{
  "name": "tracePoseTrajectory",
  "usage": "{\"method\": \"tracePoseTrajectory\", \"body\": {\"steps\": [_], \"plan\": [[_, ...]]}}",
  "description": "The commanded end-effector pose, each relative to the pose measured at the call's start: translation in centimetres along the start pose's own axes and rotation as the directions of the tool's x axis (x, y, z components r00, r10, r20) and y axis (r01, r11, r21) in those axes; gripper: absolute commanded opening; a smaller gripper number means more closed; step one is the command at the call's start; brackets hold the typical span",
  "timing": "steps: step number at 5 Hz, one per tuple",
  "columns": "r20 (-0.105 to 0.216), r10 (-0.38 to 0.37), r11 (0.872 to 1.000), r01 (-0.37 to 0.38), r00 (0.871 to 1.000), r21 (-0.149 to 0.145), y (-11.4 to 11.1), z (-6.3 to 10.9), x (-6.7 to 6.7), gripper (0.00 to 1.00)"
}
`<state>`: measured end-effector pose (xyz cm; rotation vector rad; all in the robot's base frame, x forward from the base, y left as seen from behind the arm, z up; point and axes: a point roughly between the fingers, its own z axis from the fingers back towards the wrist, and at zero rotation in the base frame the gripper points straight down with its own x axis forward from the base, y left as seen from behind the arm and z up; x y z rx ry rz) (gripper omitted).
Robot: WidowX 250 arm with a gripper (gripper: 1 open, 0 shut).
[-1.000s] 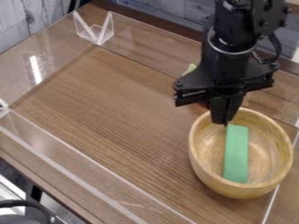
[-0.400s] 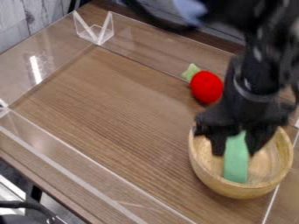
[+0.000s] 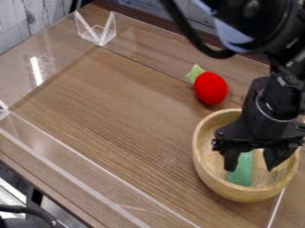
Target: Remove the green block from the brown bowl and put it on the table
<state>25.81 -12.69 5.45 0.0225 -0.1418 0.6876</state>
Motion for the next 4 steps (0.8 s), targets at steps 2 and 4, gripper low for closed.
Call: {"method": "tracePoseTrajectory", "body": {"steps": [2,4], "plan": [[0.044,0.011,1.000,-0.011,0.999,-0.016,0.4,-0.5,3.6,1.00],[0.049,-0.008,1.000,0.008,0.999,0.007,-0.4,-0.5,3.7,1.00]]}}
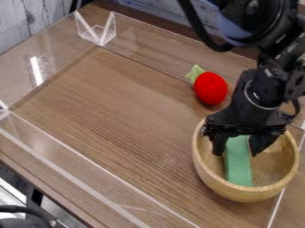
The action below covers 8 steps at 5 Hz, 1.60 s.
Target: Remove the green block from the brown bowl and put it on the table
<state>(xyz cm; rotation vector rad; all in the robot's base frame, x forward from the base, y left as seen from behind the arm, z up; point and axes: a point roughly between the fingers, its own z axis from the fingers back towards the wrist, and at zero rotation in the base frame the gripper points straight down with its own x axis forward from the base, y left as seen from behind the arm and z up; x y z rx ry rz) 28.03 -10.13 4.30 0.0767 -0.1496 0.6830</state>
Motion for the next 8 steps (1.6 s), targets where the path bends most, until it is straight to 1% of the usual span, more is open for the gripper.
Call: {"method": "tracePoseTrajectory", "body": {"steps": [1,2,4,5,7,8], "plan": [[0.026,-0.015,0.999,0.016,1.000,-0.039,-1.3,1.5,1.1,1.00],[0.023,-0.022,0.999,0.022,0.999,-0.032,-1.4,1.7,1.6,1.00],[0.015,0.013,1.000,-0.013,1.000,-0.014,-1.1,2.6,2.4,1.00],[0.007,0.028,1.000,-0.028,1.000,-0.008,-1.1,2.9,2.5,1.00],[-0.006,0.047,0.999,-0.047,0.999,0.009,-0.4,1.6,1.0,1.00],[-0.013,0.078,0.997,-0.078,0.997,0.013,-0.1,1.6,1.0,1.00]]}}
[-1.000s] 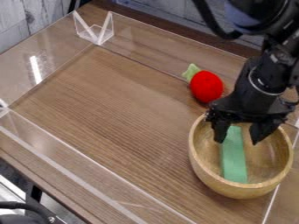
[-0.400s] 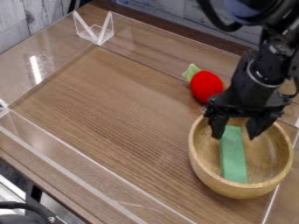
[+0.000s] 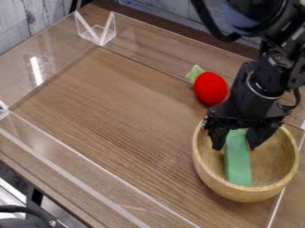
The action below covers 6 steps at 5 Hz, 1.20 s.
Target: Remove the green block from the brown bowl and put it on the table
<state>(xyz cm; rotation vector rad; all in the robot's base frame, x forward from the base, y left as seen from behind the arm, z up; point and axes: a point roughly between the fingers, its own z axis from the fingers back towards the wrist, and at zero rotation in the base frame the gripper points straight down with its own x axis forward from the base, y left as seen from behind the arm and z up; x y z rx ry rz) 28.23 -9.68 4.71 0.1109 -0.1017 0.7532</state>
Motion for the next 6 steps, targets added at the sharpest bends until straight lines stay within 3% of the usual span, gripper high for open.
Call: {"method": "tracePoseTrajectory", "body": {"steps": [1,3,4,6], "plan": [[0.013,0.041,0.998,-0.041,0.999,-0.037,0.0,1.4,0.6,1.00],[0.010,0.067,0.997,-0.067,0.998,-0.044,-1.0,1.3,-1.8,1.00],[0.004,0.084,0.996,-0.084,0.996,-0.042,-2.0,0.7,-2.1,0.00],[-0.018,0.073,0.991,-0.075,0.997,-0.107,-1.2,2.1,-2.6,0.00]]}}
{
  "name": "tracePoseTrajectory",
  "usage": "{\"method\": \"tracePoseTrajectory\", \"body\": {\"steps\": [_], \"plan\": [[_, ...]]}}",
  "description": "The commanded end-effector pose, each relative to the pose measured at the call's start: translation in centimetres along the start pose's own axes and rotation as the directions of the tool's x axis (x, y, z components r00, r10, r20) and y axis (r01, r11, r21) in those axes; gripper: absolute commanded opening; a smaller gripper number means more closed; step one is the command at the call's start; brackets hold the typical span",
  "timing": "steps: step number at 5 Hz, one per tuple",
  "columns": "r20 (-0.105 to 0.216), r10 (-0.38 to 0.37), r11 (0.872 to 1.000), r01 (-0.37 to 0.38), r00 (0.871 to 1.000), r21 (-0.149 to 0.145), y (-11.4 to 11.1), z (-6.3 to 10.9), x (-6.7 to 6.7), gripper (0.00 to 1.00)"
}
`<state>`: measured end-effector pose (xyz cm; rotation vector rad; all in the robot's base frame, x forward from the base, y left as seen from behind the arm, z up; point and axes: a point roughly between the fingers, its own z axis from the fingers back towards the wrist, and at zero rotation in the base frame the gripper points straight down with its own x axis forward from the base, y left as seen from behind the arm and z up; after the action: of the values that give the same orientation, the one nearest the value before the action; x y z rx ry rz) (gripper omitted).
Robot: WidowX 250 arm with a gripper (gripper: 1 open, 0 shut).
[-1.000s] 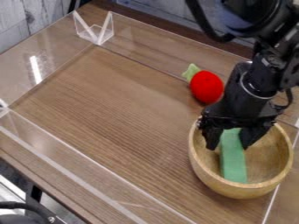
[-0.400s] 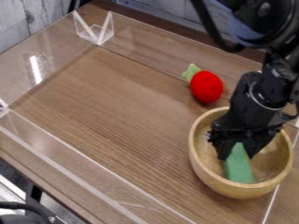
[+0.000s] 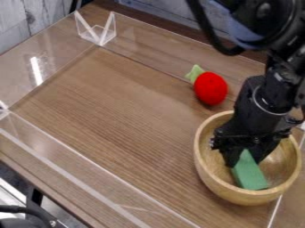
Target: Remove the green block from the brown bowl and put it on the table
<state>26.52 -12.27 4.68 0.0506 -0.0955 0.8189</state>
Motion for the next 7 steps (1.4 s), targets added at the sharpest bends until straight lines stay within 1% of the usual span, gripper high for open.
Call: {"method": "tracePoseTrajectory", "body": {"steps": [1,2,3,4,5,6,7], "plan": [[0.006,0.037,0.996,-0.036,0.999,-0.076,-0.8,3.2,0.3,0.00],[-0.004,0.067,0.993,-0.067,0.998,-0.093,-1.1,4.8,0.3,0.00],[-0.011,0.021,0.992,-0.022,1.000,-0.123,-1.0,5.7,1.3,0.00],[-0.009,-0.020,0.989,0.018,1.000,-0.149,-0.9,6.4,2.3,0.00],[-0.003,0.056,0.985,-0.055,0.998,-0.165,-1.0,8.0,3.1,0.00],[-0.001,0.132,0.975,-0.130,0.991,-0.180,-0.7,9.7,3.8,0.00],[-0.004,0.195,0.963,-0.192,0.981,-0.188,-0.7,10.9,4.3,0.00]]}}
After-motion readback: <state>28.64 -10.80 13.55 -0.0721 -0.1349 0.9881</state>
